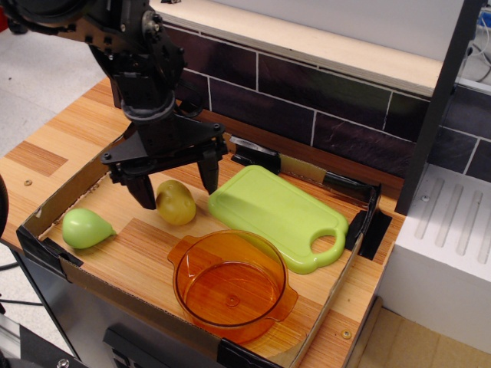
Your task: Put potato in pot
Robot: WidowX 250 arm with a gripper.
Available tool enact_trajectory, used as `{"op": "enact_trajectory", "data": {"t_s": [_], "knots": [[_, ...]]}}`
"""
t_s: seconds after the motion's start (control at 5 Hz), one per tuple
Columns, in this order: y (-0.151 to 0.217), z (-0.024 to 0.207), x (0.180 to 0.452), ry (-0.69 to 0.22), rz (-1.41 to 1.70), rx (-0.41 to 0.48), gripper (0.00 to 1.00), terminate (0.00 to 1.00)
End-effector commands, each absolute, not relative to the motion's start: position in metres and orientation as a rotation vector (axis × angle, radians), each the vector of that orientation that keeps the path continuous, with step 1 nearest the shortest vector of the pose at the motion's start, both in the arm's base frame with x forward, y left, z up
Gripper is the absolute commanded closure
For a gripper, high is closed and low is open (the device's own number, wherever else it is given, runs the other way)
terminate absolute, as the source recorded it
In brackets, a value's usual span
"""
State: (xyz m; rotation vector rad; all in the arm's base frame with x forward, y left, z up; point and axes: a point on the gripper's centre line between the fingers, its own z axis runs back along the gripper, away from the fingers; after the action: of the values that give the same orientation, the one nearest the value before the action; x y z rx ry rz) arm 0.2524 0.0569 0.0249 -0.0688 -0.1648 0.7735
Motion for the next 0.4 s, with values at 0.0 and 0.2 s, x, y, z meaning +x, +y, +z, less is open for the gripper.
{"op": "enact_trajectory", "data": {"t_s": [0.0,0.2], "knots": [[0.0636,0.016,0.2596,-0.169,0.774,-0.05,0.0,0.0],[0.0642,0.0116,0.2585,-0.168,0.766,-0.046,1.0,0.0]]}}
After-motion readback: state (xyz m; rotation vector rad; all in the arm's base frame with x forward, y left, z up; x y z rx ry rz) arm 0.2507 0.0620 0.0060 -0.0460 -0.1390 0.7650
